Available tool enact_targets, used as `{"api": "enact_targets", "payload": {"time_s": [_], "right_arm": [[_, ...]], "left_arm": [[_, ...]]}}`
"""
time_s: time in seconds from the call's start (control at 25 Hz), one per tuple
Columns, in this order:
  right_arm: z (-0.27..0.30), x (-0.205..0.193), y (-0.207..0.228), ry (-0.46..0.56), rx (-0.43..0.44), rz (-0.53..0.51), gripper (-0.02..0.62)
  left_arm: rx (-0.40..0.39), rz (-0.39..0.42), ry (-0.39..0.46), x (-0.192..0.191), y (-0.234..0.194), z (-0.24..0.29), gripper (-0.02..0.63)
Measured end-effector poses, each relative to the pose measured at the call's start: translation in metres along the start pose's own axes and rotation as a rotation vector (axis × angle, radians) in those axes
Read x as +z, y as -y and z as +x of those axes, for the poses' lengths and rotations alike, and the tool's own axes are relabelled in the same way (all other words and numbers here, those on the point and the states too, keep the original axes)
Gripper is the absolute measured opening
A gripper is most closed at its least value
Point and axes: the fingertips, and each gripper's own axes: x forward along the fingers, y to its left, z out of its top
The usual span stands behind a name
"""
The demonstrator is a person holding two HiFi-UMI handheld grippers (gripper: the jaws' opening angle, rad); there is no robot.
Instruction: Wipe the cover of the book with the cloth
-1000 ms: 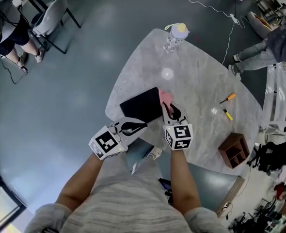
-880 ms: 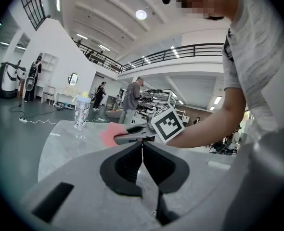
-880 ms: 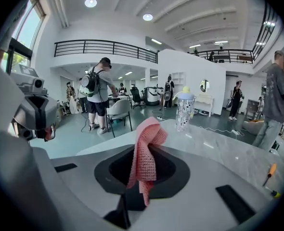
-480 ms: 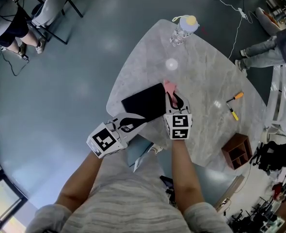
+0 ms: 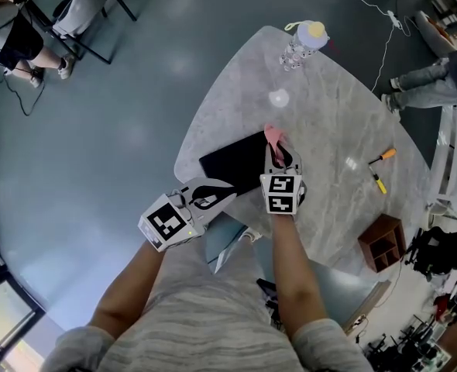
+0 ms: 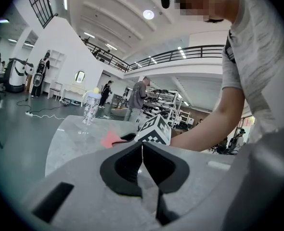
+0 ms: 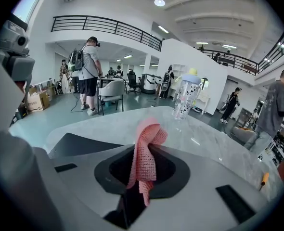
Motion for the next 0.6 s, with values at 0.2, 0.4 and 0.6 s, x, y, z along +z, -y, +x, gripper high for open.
{"api": "enact_targets", "payload": {"time_s": [0.2,0.4,0.6], "right_arm": [[0.011,-0.006,-0.009,-0.031,0.004,-0.035,0.049],[0.017,-0.015,-0.022,-0.077,0.017,-0.027,0.049],[0.019,-0.018,-0.027,-0.089,0.023,-0.003,0.049]], "left_arm": [[0.03,-0.003,0.0,-0.003,-0.013,-0.007,0.017],[0.05,-0.011,0.012,-0.001,-0.021,-0.016,0.017],[0.074,-0.015,0.019,-0.001,-0.026,-0.023,0.017]]}}
